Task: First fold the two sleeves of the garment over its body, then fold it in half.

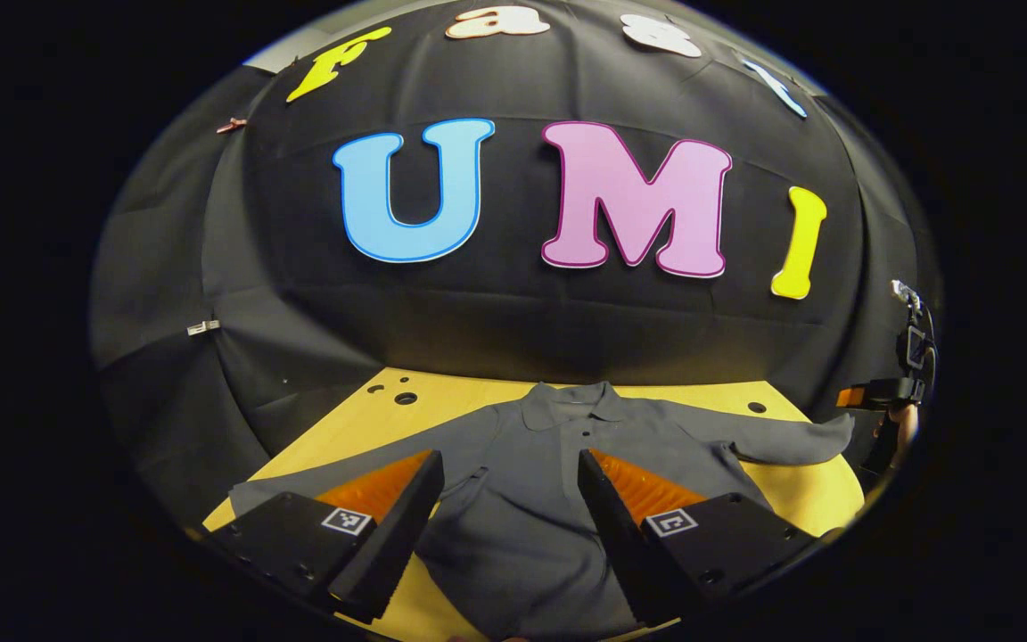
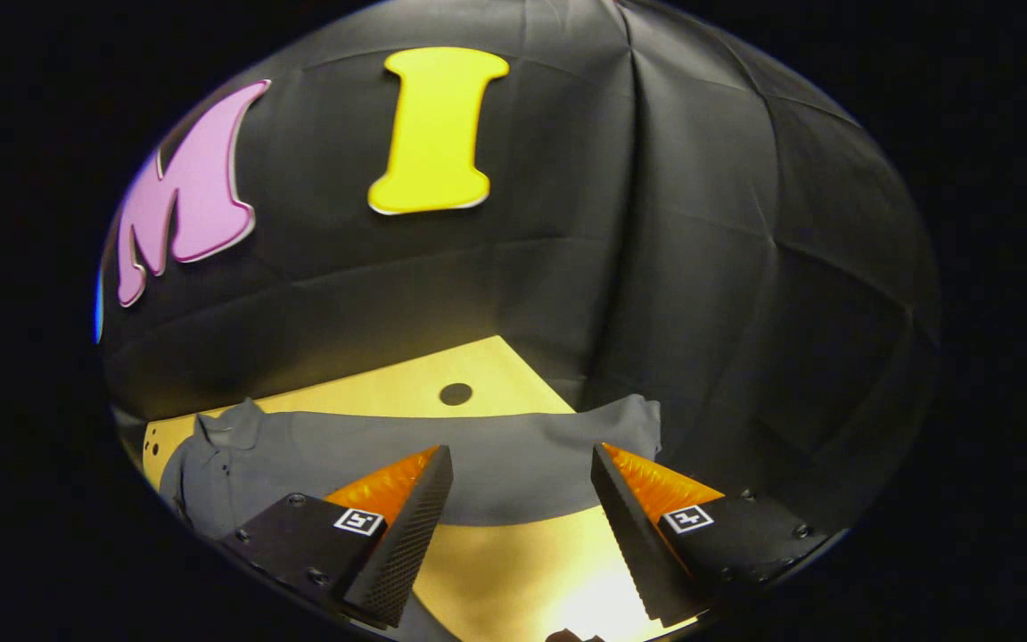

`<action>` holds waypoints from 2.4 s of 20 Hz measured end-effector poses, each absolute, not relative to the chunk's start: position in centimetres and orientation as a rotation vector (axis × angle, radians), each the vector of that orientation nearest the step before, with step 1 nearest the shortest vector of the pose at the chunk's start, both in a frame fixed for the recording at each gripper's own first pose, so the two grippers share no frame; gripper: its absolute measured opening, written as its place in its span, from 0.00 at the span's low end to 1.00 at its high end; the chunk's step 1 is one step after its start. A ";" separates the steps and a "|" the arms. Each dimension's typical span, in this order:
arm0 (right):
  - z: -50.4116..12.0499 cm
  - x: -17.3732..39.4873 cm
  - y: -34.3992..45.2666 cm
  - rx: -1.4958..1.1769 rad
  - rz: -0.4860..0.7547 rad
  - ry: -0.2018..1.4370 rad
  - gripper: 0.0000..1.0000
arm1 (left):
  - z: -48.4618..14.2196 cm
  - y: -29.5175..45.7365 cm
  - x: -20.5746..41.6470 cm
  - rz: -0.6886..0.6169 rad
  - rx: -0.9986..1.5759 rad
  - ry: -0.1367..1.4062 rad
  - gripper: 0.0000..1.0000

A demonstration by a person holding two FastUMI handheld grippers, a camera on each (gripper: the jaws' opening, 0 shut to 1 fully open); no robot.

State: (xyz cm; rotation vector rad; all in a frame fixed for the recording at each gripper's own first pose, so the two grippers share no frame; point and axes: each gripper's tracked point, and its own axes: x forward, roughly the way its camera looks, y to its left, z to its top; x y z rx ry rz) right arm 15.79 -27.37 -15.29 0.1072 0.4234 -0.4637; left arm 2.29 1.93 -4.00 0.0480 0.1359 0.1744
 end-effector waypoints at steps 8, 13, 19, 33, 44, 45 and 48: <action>-19.9 17.9 -35.9 0.158 -0.625 0.496 0.97 | -5.4 0.4 3.7 0.165 0.057 0.206 0.96; -22.7 19.3 -39.4 0.205 -0.690 0.554 0.97 | -5.3 -1.2 4.6 0.104 0.133 0.219 0.96; -26.6 20.4 -42.4 0.269 -0.736 0.610 0.97 | -6.4 -3.3 5.6 0.046 0.159 0.252 0.95; -28.3 19.6 -42.9 0.356 -0.715 0.696 0.25 | -7.5 -3.9 6.3 0.035 0.172 0.289 0.98; -25.3 19.9 -41.3 0.190 -0.546 0.632 0.05 | -6.7 -3.5 5.0 0.046 0.152 0.266 0.98; -25.1 19.9 -41.1 0.166 -0.530 0.619 0.05 | -6.6 -3.2 4.6 0.049 0.145 0.260 0.98; -24.5 20.0 -39.9 0.079 -0.464 0.582 0.05 | -5.9 -2.3 3.7 0.062 0.132 0.240 0.98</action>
